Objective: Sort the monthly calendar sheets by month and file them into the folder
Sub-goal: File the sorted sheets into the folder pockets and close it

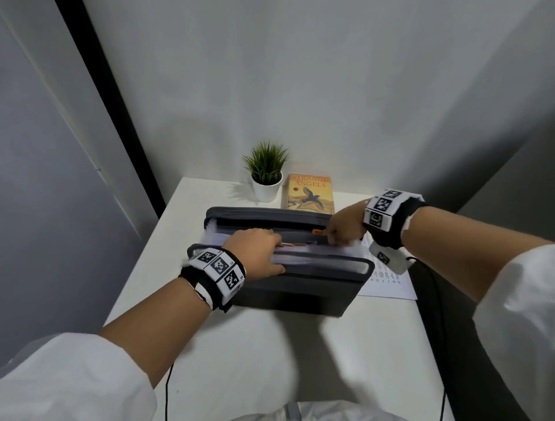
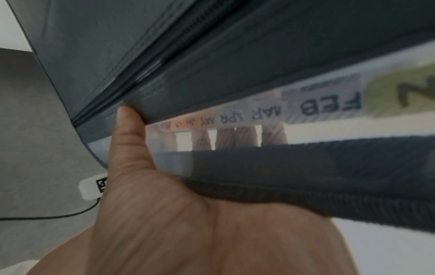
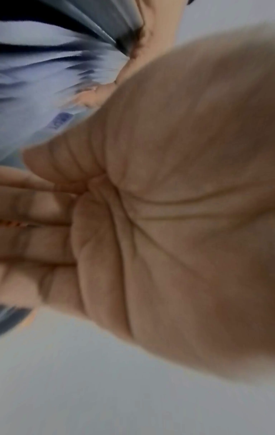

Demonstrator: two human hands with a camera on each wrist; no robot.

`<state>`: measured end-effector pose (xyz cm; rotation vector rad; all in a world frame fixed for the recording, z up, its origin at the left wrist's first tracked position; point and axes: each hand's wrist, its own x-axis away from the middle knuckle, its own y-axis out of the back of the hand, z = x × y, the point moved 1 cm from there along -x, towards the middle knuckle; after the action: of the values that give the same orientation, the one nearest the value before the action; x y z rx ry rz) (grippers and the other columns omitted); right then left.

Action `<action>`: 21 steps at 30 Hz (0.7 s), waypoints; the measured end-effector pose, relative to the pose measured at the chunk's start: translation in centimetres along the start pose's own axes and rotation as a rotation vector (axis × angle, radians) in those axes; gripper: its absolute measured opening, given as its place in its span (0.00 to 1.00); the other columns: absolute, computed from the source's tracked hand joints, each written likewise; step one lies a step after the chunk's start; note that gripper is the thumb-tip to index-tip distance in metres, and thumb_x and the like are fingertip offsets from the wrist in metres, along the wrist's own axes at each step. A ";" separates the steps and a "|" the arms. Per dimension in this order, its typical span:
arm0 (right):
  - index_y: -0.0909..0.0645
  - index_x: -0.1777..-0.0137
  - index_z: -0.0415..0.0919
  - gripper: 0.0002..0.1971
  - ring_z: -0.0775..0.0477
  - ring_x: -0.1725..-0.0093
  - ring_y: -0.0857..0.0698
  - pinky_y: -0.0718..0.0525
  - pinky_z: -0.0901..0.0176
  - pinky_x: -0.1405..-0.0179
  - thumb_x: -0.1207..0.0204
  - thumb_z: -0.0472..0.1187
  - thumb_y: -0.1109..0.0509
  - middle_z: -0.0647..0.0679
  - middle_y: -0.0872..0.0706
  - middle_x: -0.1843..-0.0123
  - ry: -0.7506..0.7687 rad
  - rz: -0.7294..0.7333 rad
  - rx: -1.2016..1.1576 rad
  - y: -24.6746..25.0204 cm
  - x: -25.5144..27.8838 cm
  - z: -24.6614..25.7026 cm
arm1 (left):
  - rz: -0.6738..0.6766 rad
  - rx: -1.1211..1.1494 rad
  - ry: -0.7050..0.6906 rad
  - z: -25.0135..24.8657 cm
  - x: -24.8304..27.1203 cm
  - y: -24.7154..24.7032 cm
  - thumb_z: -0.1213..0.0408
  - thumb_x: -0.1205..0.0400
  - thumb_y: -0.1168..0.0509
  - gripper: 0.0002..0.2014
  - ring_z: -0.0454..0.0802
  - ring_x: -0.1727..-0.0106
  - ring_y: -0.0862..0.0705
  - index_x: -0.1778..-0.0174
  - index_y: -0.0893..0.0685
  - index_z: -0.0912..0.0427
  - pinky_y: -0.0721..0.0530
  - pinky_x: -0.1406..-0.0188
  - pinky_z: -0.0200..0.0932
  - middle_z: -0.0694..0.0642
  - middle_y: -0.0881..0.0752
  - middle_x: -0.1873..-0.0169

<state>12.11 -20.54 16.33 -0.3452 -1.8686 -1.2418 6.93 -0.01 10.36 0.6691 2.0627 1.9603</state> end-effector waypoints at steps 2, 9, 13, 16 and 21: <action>0.20 0.37 0.30 0.16 0.35 0.45 0.16 0.19 0.50 0.47 0.17 0.34 0.44 0.34 0.15 0.41 -0.004 -0.135 -0.074 -1.5 0.7 -1.1 | -0.010 -0.008 0.012 -0.1 0.1 0.0 0.37 0.26 0.36 0.26 0.53 0.45 0.16 0.36 0.20 0.46 0.20 0.52 0.48 0.48 0.15 0.45; 0.24 0.32 0.44 0.16 0.41 0.44 0.19 0.21 0.53 0.44 0.18 0.37 0.42 0.43 0.17 0.39 -0.047 -0.442 -0.362 -4.9 0.0 -2.3 | -0.002 -0.012 0.029 -0.2 0.0 0.0 0.36 0.25 0.36 0.28 0.52 0.45 0.17 0.34 0.21 0.47 0.18 0.50 0.50 0.48 0.19 0.42; 0.16 0.40 0.43 0.14 0.43 0.42 0.18 0.20 0.51 0.39 0.18 0.36 0.41 0.46 0.16 0.40 0.027 -0.462 -0.354 -5.3 0.1 -1.8 | 0.058 0.013 0.039 0.0 -0.6 0.5 0.35 0.29 0.32 0.32 0.52 0.45 0.17 0.31 0.23 0.46 0.19 0.49 0.49 0.47 0.22 0.43; 0.13 0.51 0.46 0.11 0.48 0.53 0.16 0.18 0.54 0.48 0.19 0.37 0.38 0.50 0.15 0.51 0.060 -0.534 -0.461 -4.8 -0.3 -3.3 | 0.117 -0.017 0.024 0.1 -1.2 0.7 0.39 0.28 0.30 0.31 0.52 0.45 0.18 0.29 0.23 0.45 0.19 0.50 0.48 0.47 0.23 0.44; 0.15 0.57 0.46 0.10 0.50 0.59 0.21 0.22 0.56 0.56 0.19 0.38 0.37 0.49 0.16 0.57 -0.128 -0.693 -1.255 -7.5 -1.8 -11.1 | 0.106 -0.044 0.024 0.3 -1.8 0.6 0.48 0.24 0.31 0.22 0.53 0.44 0.17 0.33 0.20 0.46 0.18 0.50 0.50 0.48 0.20 0.42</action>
<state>13.95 -33.17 11.92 -0.4247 -1.0584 -2.8473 8.77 -0.56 10.69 0.7642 2.0302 2.0744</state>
